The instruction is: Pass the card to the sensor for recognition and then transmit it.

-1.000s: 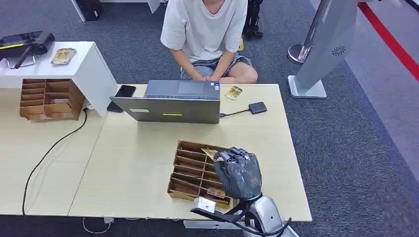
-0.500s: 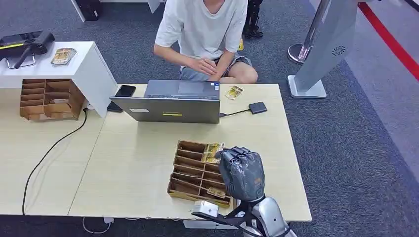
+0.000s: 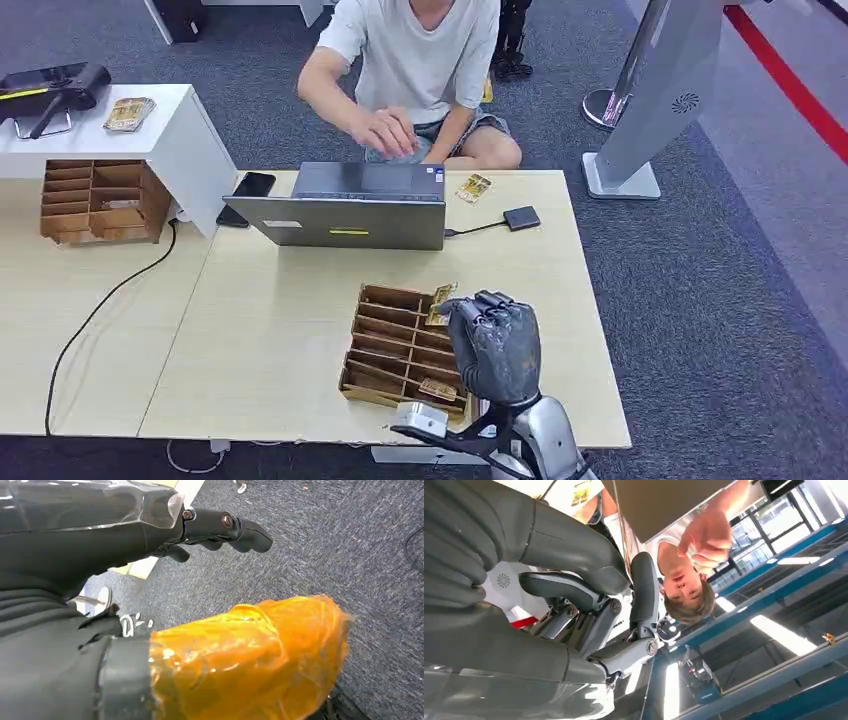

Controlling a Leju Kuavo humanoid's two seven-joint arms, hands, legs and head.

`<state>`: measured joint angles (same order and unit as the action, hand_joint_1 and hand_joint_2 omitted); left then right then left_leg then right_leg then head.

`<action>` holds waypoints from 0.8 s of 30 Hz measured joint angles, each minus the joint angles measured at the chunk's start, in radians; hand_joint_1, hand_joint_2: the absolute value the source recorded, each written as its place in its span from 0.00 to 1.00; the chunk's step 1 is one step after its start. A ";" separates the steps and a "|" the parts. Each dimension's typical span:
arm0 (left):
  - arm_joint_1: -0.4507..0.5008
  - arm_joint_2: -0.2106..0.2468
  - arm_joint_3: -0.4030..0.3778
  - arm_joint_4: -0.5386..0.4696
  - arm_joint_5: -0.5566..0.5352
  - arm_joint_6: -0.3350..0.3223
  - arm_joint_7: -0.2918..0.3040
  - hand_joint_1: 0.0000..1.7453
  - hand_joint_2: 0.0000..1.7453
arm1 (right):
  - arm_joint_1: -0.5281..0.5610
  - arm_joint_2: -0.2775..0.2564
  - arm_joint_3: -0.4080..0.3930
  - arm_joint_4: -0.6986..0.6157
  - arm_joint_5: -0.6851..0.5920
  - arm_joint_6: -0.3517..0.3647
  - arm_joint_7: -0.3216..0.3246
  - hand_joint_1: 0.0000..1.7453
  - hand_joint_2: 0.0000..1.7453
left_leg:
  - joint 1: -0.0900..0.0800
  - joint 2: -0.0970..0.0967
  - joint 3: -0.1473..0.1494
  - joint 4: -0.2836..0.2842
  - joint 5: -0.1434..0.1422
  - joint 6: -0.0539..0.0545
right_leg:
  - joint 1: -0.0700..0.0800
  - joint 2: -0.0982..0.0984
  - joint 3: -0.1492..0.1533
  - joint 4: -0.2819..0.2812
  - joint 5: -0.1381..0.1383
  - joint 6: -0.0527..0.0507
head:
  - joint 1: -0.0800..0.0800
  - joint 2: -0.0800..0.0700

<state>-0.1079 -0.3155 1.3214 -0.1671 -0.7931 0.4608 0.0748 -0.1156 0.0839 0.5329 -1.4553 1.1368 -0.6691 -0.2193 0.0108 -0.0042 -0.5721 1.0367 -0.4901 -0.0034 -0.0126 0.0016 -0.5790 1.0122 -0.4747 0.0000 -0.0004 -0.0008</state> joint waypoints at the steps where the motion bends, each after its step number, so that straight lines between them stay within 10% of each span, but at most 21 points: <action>1: 0.000 0.000 0.000 0.000 0.000 0.000 0.000 0.00 0.00 | 0.000 0.001 -0.001 0.000 -0.002 0.000 0.000 1.00 1.00 | 0.000 0.000 0.000 0.000 0.000 0.000 | 0.000 0.000 0.000 0.000 0.000 0.000 | 0.000 0.000; 24: 0.000 0.000 0.000 0.000 -0.014 -0.003 0.006 0.00 0.00 | -0.122 0.005 0.032 0.031 -0.063 0.000 0.102 1.00 1.00 | 0.000 0.000 0.000 0.000 0.000 0.000 | 0.000 0.000 0.000 0.000 0.000 0.000 | 0.000 0.000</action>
<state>-0.1079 -0.3151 1.3218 -0.1671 -0.8068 0.4578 0.0813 -0.2374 0.0885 0.5650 -1.4240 1.0742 -0.6691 -0.1178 0.0108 -0.0042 -0.5721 1.0367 -0.4899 -0.0035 -0.0126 0.0017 -0.5789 1.0123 -0.4745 0.0000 -0.0004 -0.0008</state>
